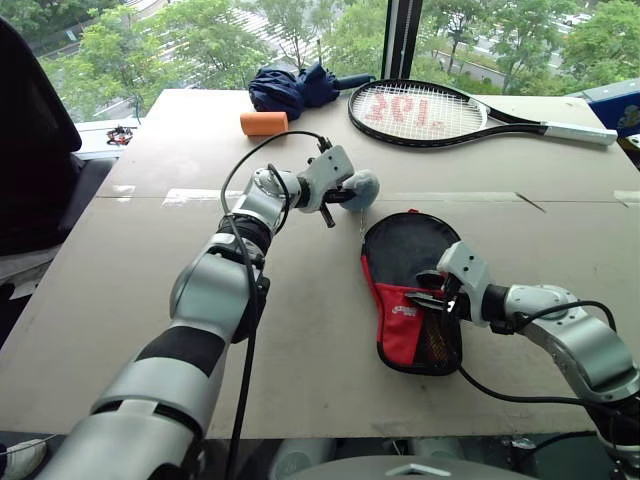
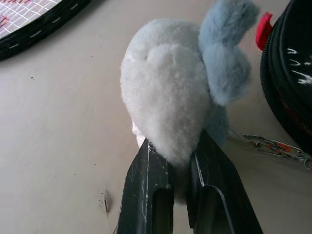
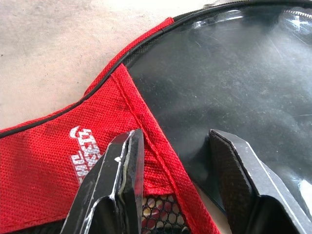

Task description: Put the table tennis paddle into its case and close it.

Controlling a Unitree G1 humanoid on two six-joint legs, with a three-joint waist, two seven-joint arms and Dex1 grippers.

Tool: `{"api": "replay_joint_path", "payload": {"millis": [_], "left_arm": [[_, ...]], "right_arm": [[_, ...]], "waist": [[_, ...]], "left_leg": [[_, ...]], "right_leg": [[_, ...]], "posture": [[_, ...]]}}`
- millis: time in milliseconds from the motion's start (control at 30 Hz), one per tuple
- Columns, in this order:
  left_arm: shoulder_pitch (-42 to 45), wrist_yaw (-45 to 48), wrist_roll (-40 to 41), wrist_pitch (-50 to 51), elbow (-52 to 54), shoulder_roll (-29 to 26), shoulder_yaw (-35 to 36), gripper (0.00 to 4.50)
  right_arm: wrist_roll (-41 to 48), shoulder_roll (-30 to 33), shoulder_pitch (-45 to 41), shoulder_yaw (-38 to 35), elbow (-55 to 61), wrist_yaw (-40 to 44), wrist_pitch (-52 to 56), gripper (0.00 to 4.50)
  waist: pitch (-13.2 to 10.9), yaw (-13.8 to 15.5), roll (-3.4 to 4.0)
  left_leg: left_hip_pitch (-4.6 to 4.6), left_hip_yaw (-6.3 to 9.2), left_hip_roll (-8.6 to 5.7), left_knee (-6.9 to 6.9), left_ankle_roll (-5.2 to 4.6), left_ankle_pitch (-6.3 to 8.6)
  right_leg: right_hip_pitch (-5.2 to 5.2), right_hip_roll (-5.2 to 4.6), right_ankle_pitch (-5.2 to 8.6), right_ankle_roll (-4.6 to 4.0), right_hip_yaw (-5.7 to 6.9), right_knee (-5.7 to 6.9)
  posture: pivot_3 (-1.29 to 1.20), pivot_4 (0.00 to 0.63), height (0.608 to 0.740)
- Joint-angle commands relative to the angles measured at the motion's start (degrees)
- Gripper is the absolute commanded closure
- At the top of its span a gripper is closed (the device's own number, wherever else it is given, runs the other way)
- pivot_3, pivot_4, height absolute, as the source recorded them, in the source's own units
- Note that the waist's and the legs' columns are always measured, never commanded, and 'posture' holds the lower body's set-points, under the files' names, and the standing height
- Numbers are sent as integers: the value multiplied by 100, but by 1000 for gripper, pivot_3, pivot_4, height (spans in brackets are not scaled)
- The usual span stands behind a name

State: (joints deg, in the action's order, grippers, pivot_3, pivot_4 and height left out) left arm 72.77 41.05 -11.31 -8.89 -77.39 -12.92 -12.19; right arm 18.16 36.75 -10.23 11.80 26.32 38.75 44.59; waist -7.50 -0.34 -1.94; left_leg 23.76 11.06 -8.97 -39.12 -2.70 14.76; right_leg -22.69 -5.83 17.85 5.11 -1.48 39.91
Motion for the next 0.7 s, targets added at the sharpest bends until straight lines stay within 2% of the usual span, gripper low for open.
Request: {"api": "replay_joint_path", "payload": {"millis": [33,133,233,400,567,700], "left_arm": [[341,-950,-228,148,16,414,13,4419],[465,-1227,-362,213,-26,802,27,4419],[532,-1502,-473,263,-52,921,56,4419],[862,-2460,-645,397,-100,1354,108,4419],[990,-2251,-531,175,-72,1945,260,4419],[1014,-1668,-252,-78,-10,2458,509,4419]], "right_arm": [[-139,79,287,399,-155,-17,327,2431],[-163,98,359,480,-33,-37,330,2431],[-211,90,413,532,27,-71,338,2431],[-271,25,470,662,111,-105,332,2431],[-289,-6,548,638,190,-121,363,2431],[-301,-35,574,650,201,-133,369,2431]], "waist": [[1,18,-2],[1,-4,-2],[1,-17,-2],[1,20,-2],[2,84,-2],[2,60,1]], "left_leg": [[5,4,-3,-4,0,0],[6,4,-5,-4,0,0],[6,4,-5,-1,0,0],[8,7,-7,-2,0,0],[8,7,-13,-4,0,0],[8,6,-13,-2,0,0]], "right_leg": [[0,-3,0,1,4,0],[-1,-5,0,1,3,1],[-2,-6,0,1,2,0],[-1,-7,0,1,5,0],[0,-11,0,2,7,-1],[-2,-11,0,2,5,-1]], "posture": [[0,150,726],[0,150,726],[0,150,726],[0,150,726],[0,150,726],[0,150,726]]}}
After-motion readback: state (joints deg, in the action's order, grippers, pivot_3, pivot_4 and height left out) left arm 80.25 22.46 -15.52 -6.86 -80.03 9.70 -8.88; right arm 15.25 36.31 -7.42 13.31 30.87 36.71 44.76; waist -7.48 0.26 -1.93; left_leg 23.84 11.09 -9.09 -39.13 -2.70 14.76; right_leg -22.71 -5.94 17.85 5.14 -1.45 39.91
